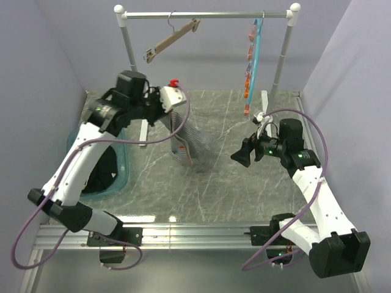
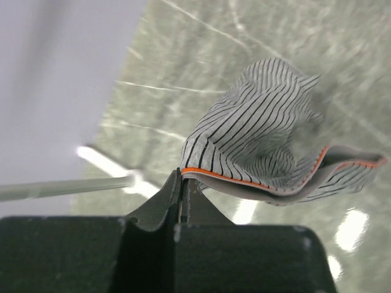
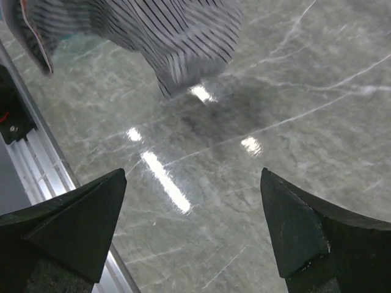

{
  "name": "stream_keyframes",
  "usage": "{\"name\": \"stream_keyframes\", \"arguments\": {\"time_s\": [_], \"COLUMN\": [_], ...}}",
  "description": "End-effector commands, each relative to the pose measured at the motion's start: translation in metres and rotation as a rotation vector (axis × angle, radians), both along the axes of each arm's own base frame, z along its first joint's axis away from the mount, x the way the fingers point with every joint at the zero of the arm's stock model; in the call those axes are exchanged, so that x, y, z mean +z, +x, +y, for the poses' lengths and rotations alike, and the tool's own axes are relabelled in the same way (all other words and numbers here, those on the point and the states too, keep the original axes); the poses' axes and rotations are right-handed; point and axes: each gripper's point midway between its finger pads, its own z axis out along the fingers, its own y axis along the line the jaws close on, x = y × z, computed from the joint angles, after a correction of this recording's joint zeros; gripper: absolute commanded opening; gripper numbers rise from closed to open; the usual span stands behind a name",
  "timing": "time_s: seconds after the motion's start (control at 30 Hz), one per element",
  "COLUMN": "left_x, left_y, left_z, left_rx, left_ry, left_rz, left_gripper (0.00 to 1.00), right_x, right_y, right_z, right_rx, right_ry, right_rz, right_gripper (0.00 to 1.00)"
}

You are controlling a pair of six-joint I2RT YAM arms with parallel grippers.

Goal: Clip the underwear to the hanger

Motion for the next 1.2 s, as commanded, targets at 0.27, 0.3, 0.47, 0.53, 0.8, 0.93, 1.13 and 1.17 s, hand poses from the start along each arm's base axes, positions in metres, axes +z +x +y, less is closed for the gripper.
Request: {"name": "stream_keyframes", "arguments": {"time_s": [0.27,0.3,0.47,0.53,0.8,0.93,1.13,1.17], "left_x": [-0.164,-0.173,-0.206,-0.209,-0.266,-0.275,-0.273,-0.269], "left_y": [-0.005,-0.001,0.046,0.062,0.099,0.120,0.123,0.124], "left_z": [-0.085,-0.086,-0.087,-0.087,-0.068,-0.049,-0.057,-0.057], "left_rx": [0.240,0.284,0.588,0.662,0.789,0.859,0.799,0.791], "left_ry": [-0.028,-0.026,-0.070,-0.118,-0.196,-0.263,-0.358,-0.366], "left_rz": [0.545,0.571,0.628,0.661,0.844,0.862,0.925,0.915], "left_gripper": [0.00,0.00,0.00,0.00,0.00,0.00,0.03,0.08], "right_x": [-0.068,-0.076,-0.085,-0.083,-0.074,-0.075,-0.110,-0.115], "right_y": [-0.036,-0.040,-0.040,-0.035,-0.004,0.004,0.007,0.009], "right_z": [-0.022,-0.028,-0.035,-0.032,0.003,0.030,0.057,0.061], "right_rx": [0.099,0.094,0.076,0.056,0.022,-0.005,-0.040,-0.035], "right_ry": [-0.217,-0.255,-0.294,-0.272,-0.079,0.071,0.156,0.170], "right_rz": [0.232,0.266,0.253,0.258,0.288,0.420,0.636,0.657], "right_gripper": [0.93,0.92,0.91,0.90,0.82,0.81,0.76,0.76]}}
